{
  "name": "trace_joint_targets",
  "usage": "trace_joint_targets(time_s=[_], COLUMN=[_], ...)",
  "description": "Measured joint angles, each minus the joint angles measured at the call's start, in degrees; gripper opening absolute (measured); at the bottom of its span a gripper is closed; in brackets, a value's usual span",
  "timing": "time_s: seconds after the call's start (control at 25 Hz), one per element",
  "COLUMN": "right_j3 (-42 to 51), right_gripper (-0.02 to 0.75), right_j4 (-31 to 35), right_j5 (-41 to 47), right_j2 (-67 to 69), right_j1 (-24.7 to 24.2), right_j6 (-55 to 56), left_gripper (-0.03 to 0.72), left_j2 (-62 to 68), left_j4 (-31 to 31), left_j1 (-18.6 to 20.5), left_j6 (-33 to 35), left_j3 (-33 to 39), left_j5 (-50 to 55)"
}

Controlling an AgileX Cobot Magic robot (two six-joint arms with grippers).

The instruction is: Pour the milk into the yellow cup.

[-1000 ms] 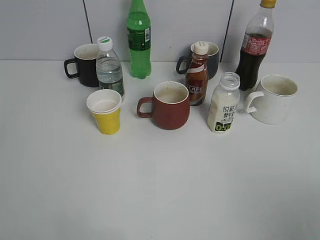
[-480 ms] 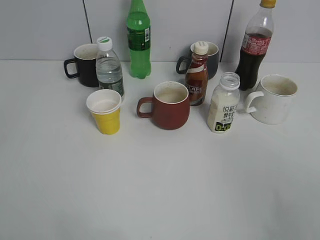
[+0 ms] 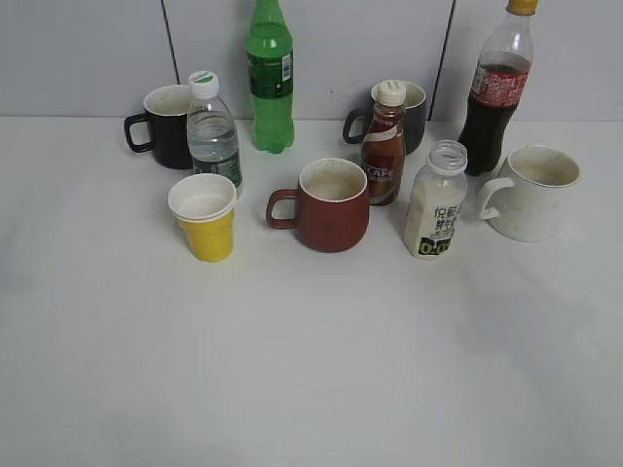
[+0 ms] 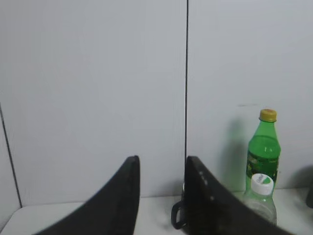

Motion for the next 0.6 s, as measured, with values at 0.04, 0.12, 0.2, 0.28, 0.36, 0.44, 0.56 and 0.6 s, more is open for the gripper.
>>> trace_joint_targets(time_s=[0.04,0.12,0.2,0.28,0.36,0.44,0.56,0.6], right_j3=[0.1,0.1,0.1,0.2,0.2,0.2,0.3,0.5], right_gripper=[0.483,0.483,0.483,0.483,0.483,0.483,0.482,0.482], right_j4=[0.0,0.4,0.3,0.3,0.1,0.0,-2.1,-3.0], right_j5=[-2.9,-8.6,-15.3,-23.4,-31.4,-38.4,-44.3,-45.5], right_j2=[4.0,10.3,17.9,23.4,29.2,35.4,42.7,44.9], right_j1=[0.9,2.4,3.4,4.5,5.7,6.7,7.0,7.0], right_j6=[-0.1,-0.2,-0.1,0.0,0.1,0.1,0.5,1.1], left_gripper=[0.243,0.243,0.243,0.243,0.243,0.243,0.243,0.243], left_j2=[7.6,16.8,23.8,31.5,36.6,40.5,48.3,50.1], left_j4=[0.0,0.0,0.0,0.1,0.4,1.6,5.9,7.2], left_j1=[0.0,0.0,0.0,0.0,0.0,0.0,0.0,0.0], left_j6=[0.0,0.0,0.0,0.0,0.0,0.0,0.0,0.0], left_j3=[0.0,0.0,0.0,0.0,0.4,1.0,4.7,5.8], left_j5=[-7.9,-16.0,-23.0,-27.7,-32.7,-34.8,-42.5,-45.1])
